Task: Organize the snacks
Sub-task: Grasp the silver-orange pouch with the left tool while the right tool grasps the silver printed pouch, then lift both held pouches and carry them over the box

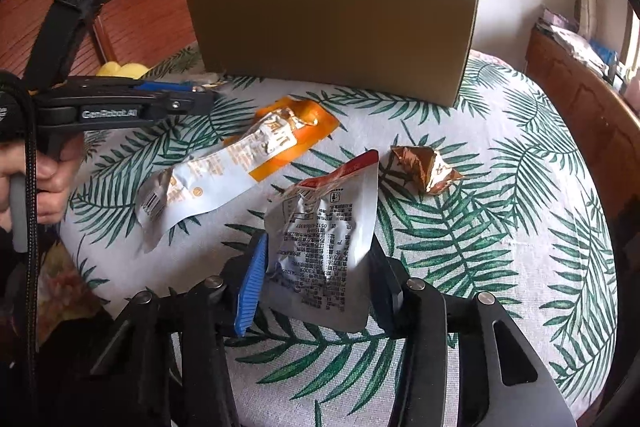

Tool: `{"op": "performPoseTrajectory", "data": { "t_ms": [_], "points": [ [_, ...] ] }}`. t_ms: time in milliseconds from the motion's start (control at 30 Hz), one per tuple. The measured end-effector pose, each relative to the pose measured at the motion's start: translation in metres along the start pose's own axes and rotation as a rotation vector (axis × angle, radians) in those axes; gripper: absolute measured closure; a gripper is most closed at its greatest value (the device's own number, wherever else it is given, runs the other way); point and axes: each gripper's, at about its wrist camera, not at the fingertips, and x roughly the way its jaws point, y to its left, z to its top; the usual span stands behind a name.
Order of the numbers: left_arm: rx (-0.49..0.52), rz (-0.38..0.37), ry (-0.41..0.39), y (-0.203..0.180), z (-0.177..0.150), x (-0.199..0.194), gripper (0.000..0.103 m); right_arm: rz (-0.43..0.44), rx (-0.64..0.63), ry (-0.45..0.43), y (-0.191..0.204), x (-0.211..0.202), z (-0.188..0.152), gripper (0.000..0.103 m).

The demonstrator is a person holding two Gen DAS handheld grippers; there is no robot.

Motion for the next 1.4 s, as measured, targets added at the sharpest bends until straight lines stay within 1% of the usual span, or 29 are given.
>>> {"op": "performPoseTrajectory", "data": {
  "t_ms": [167, 700, 1033, 1400],
  "points": [
    [0.001, -0.013, -0.046, -0.005, 0.003, -0.017, 0.067, 0.007, 0.011, -0.028, 0.0, -0.005, 0.001, 0.057],
    [0.024, -0.046, -0.138, -0.021, 0.018, -0.057, 0.067, -0.002, 0.041, -0.104, -0.008, -0.03, 0.008, 0.057],
    [0.04, -0.065, -0.185, -0.031, 0.023, -0.078, 0.067, -0.017, 0.048, -0.161, -0.011, -0.052, 0.013, 0.056],
    [0.045, -0.073, -0.221, -0.037, 0.026, -0.092, 0.067, -0.018, 0.054, -0.211, -0.011, -0.071, 0.018, 0.056]
  ]
}}
